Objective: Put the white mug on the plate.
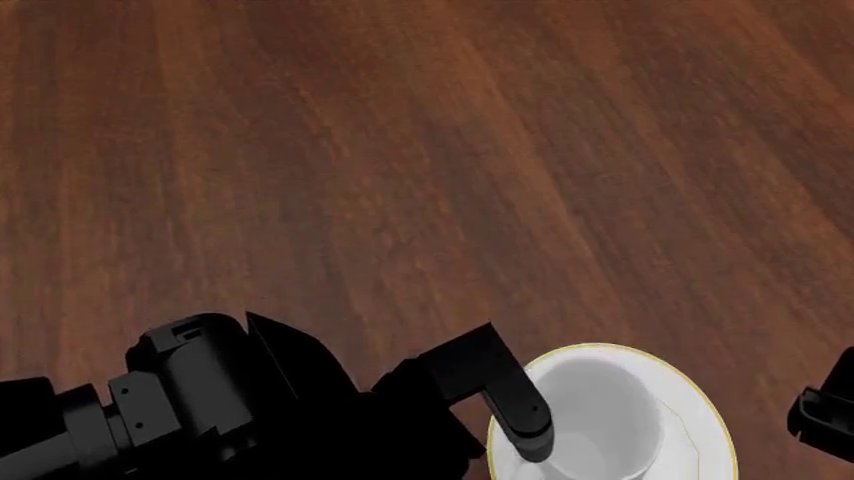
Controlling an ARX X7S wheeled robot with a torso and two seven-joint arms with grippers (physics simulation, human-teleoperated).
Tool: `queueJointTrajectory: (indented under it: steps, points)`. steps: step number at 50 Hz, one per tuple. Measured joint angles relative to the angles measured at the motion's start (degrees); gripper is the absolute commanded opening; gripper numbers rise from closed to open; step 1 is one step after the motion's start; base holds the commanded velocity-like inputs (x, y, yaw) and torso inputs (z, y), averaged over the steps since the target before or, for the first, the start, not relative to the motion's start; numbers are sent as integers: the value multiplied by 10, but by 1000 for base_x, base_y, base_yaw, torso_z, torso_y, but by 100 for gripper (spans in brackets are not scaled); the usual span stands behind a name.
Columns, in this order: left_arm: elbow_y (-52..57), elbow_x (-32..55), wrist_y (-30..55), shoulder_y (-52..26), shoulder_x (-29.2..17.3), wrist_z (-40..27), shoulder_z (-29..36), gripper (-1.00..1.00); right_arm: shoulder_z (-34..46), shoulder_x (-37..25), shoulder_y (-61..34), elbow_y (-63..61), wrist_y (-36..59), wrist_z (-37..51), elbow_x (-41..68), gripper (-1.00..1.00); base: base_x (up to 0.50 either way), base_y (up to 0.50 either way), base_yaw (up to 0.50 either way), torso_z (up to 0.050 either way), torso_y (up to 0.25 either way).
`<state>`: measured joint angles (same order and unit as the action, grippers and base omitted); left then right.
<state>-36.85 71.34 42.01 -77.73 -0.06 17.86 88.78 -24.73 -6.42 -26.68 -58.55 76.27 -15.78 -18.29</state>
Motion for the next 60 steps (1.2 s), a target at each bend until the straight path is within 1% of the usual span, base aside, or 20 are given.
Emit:
queueJointTrajectory:
  steps: [23, 44, 50, 60]
  points:
    - [6, -1, -2, -14, 0, -1, 2, 100, 9, 2, -5, -3, 4, -10, -15, 100, 0, 0, 0, 0, 0]
    - [42, 9, 4, -62, 0, -30, 2, 100, 25, 6, -18, -8, 12, -36, -53, 100, 0, 0, 0, 0, 0]
    - [80, 20, 14, -78, -10, -56, -2, 100, 30, 10, -23, -8, 12, -53, -76, 100, 0, 0, 0, 0, 0]
    - [174, 43, 35, -108, -47, -103, -16, 100, 37, 16, -30, -5, 10, -74, -104, 100, 0, 0, 0, 0, 0]
